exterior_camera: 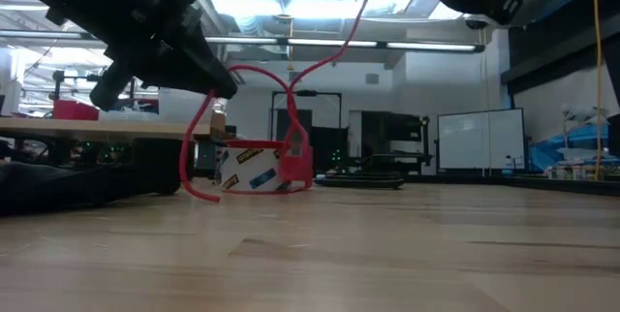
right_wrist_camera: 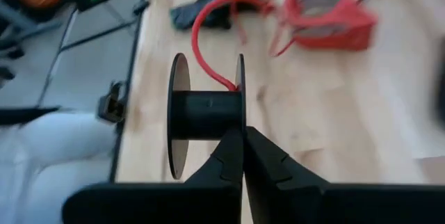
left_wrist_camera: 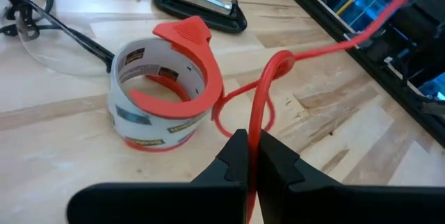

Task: Coil cords
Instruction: Uncoil the red wire from the spool

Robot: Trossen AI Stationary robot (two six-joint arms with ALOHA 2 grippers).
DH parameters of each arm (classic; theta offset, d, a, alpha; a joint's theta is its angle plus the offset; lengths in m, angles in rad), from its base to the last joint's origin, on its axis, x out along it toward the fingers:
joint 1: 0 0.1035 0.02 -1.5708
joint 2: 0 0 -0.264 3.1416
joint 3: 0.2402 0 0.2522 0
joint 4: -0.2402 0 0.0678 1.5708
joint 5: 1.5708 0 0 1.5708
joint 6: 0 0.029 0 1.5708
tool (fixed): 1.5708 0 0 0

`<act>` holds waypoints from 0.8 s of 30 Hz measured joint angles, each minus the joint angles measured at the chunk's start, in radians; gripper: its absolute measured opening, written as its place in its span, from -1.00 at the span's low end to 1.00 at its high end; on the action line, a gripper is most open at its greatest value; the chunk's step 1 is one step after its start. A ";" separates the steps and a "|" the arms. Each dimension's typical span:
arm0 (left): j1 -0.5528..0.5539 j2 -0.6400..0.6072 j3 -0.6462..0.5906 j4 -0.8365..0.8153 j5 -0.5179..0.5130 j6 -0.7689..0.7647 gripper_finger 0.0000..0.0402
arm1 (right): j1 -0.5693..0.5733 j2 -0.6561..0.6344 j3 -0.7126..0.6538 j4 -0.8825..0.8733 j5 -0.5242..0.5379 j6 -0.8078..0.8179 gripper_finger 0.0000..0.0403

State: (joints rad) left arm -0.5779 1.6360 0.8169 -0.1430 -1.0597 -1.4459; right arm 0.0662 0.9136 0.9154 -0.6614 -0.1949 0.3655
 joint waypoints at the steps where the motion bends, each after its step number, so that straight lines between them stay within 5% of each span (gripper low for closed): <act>1: -0.005 0.000 0.000 -0.011 0.001 -0.016 -1.00 | 0.000 -0.020 0.000 -0.010 0.028 0.000 -0.99; 8: -0.054 0.000 0.000 -0.079 0.034 -0.150 -1.00 | 0.000 -0.134 -0.003 -0.062 0.169 -0.007 -0.98; 13: -0.071 -0.001 0.000 -0.062 0.160 -0.186 -0.93 | 0.000 -0.175 -0.081 -0.003 0.184 -0.011 -0.98; 24: -0.056 -0.001 -0.001 0.168 0.421 0.099 -0.56 | 0.000 -0.187 -0.419 0.440 0.131 0.039 -0.98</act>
State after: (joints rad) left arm -0.6341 1.6352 0.8162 0.0249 -0.6387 -1.3471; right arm 0.0662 0.7265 0.4959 -0.2216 -0.0636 0.4046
